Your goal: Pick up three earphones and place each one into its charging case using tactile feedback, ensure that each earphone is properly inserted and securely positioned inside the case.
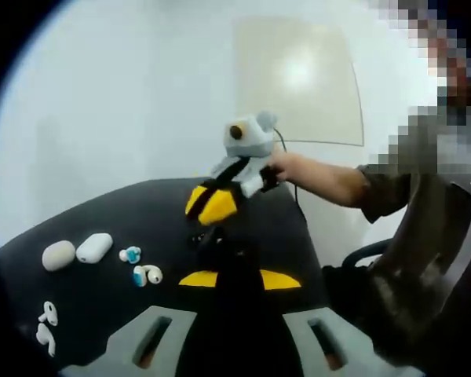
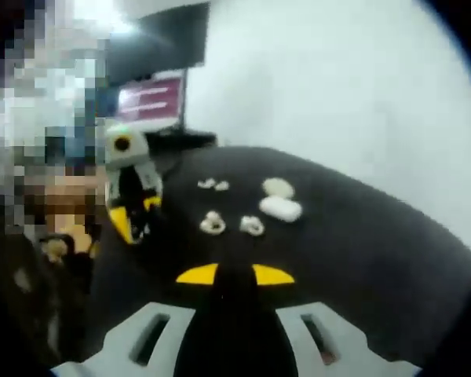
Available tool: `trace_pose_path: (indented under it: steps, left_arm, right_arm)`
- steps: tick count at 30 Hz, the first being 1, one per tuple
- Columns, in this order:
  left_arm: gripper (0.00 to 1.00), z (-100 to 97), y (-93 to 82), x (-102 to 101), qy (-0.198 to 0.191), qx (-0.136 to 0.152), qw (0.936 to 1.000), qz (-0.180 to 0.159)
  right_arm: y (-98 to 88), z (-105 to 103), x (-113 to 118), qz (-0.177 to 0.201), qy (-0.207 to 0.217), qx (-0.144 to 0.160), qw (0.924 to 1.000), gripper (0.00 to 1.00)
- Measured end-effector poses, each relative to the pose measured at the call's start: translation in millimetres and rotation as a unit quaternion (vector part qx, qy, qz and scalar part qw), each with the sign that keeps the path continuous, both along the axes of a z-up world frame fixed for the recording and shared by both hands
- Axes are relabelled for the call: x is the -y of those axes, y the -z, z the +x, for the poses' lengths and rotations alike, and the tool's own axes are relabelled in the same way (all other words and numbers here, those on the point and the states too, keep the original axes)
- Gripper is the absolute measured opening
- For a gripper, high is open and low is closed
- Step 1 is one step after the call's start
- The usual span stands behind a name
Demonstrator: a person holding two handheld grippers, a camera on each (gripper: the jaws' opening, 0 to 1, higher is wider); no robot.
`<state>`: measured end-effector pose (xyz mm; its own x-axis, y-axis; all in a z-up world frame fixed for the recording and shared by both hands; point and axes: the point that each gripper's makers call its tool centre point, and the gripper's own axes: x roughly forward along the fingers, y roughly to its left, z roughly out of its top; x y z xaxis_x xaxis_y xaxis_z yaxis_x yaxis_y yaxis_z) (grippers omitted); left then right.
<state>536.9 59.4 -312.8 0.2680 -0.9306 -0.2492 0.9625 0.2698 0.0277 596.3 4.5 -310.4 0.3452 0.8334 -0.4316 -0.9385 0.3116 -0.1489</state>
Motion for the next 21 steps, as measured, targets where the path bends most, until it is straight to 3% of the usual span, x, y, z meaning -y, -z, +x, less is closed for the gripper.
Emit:
trace_pose_path:
  steps: [2,5,10,12,14,16,18,21]
  left_arm:
    - [0.15,0.0,0.1,0.0,0.000,-0.001,1.0000,0.000]
    - [0.15,0.0,0.1,-0.1,0.001,0.000,1.0000,0.000]
    - [0.15,0.0,-0.1,0.0,0.001,0.000,1.0000,0.000]
    - [0.15,-0.4,-0.2,0.3,0.001,0.000,1.0000,0.000]
    - [0.15,-0.6,-0.3,0.5,0.001,0.000,1.0000,0.000]
    - [0.15,-0.7,-0.4,0.6,0.001,0.000,1.0000,0.000]
    - [0.15,-1.1,-0.6,0.9,0.001,0.000,1.0000,0.000]
    - [0.15,-1.2,-0.8,1.2,0.000,0.001,1.0000,0.001]
  right_arm:
    - [3.4,-2.2,-3.6,-0.035,-0.019,0.035,0.9986,0.19]
    - [10.3,5.8,3.4,-0.065,0.015,0.021,0.9976,0.18]
    - [8.4,0.6,7.5,-0.012,0.032,-0.053,0.9980,0.18]
    - [14.5,-8.3,8.5,-0.015,0.024,-0.080,0.9964,0.18]
    - [13.4,-12.0,9.9,-0.014,0.022,-0.075,0.9968,0.18]
    - [9.3,-24.7,6.3,0.003,0.008,-0.107,0.9942,0.18]
    - [3.0,-35.0,1.6,0.021,-0.014,-0.119,0.9926,0.18]
    - [-2.9,-26.0,4.4,0.025,-0.005,-0.095,0.9952,0.18]
